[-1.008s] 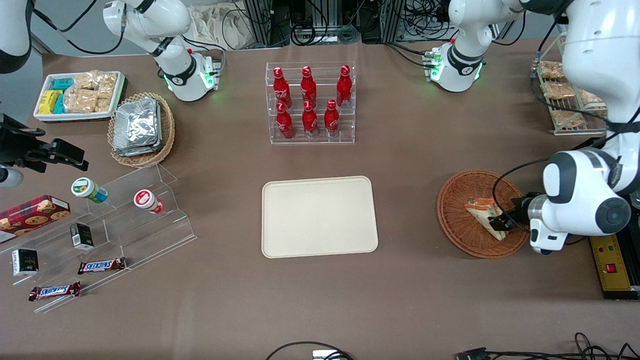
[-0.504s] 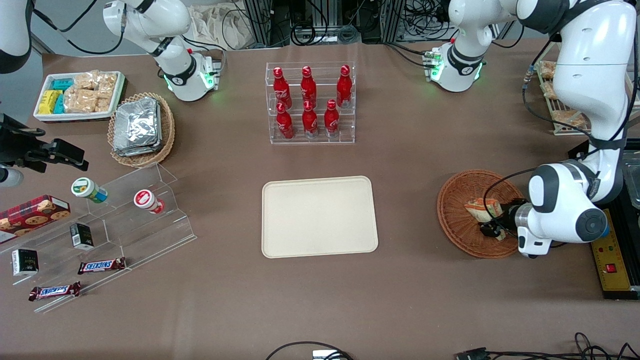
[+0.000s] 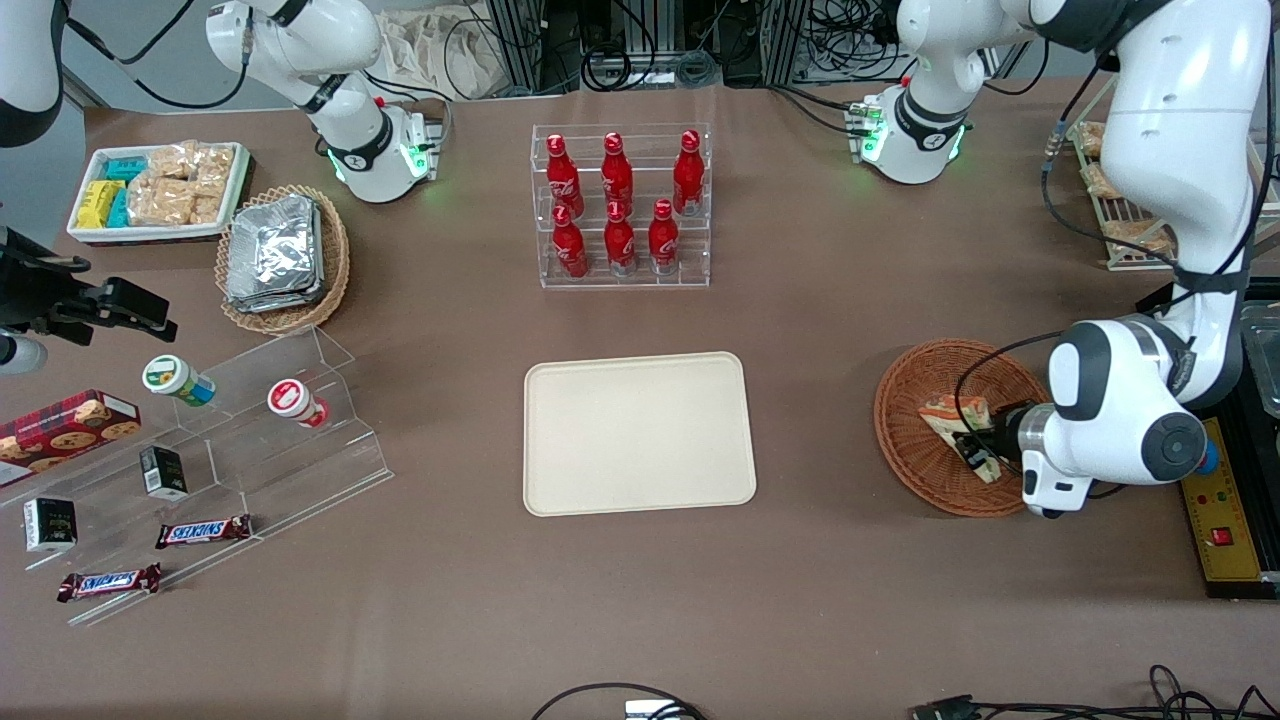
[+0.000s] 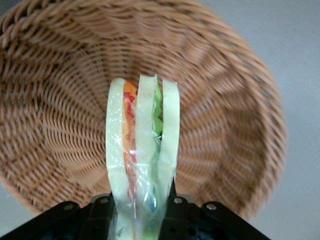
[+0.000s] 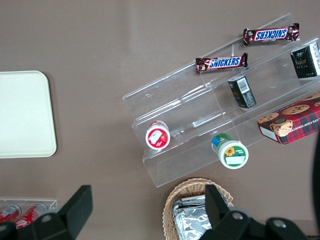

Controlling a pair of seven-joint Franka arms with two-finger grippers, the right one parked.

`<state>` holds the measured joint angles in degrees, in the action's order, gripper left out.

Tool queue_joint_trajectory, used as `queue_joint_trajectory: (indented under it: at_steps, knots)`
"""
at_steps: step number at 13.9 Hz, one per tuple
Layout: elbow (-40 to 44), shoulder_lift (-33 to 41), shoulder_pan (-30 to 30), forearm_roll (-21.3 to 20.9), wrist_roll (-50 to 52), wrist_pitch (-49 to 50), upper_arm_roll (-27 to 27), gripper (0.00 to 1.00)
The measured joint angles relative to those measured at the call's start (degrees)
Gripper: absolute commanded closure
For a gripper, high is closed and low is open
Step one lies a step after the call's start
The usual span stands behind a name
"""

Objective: Place sandwich from basket to tray
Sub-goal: 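Carry the sandwich with the left gripper over to the cream tray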

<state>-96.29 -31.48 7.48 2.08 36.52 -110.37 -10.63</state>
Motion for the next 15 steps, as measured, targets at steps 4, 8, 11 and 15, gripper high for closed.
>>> queue_joint_trajectory:
  at_steps: [4,8,11,15]
  knots:
    - [3.7,5.0,-0.4,0.0,0.0,5.3,-5.7,1.00]
    - [7.7,4.5,-3.7,0.0,-0.5,6.4,-11.3,1.00]
    - [10.3,1.3,-10.4,0.0,-0.6,6.0,-11.6,1.00]
    - [13.7,-3.6,-16.0,-0.1,-0.5,4.6,-11.6,1.00]
